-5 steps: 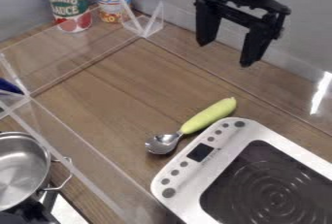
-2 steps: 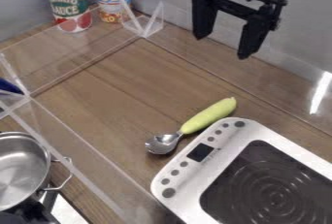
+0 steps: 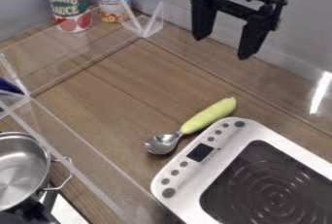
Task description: Put green spoon on the white and black stove top
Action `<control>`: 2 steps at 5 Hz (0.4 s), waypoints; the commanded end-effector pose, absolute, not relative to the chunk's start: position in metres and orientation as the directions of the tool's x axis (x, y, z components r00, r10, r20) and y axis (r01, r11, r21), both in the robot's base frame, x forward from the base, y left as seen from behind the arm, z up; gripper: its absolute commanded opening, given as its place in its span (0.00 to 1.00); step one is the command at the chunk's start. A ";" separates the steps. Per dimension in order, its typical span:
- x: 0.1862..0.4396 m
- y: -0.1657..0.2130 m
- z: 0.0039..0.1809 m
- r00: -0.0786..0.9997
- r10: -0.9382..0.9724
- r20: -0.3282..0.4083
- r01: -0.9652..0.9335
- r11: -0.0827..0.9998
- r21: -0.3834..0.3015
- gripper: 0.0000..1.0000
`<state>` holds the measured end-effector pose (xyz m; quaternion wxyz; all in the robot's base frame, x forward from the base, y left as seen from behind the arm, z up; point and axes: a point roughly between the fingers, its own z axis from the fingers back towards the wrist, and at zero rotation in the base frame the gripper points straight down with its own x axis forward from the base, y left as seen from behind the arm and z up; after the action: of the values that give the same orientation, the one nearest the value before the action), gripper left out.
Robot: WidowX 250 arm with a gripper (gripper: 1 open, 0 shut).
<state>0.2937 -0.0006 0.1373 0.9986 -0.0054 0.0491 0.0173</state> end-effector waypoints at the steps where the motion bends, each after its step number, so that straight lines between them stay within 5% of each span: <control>1: 0.290 -0.008 0.158 0.999 0.018 -0.032 -0.018 1.000 -0.016 1.00; 2: 0.291 -0.009 0.155 0.999 0.017 -0.037 -0.018 1.000 -0.016 1.00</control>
<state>0.2910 -0.0053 0.1376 0.9986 -0.0071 0.0500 0.0155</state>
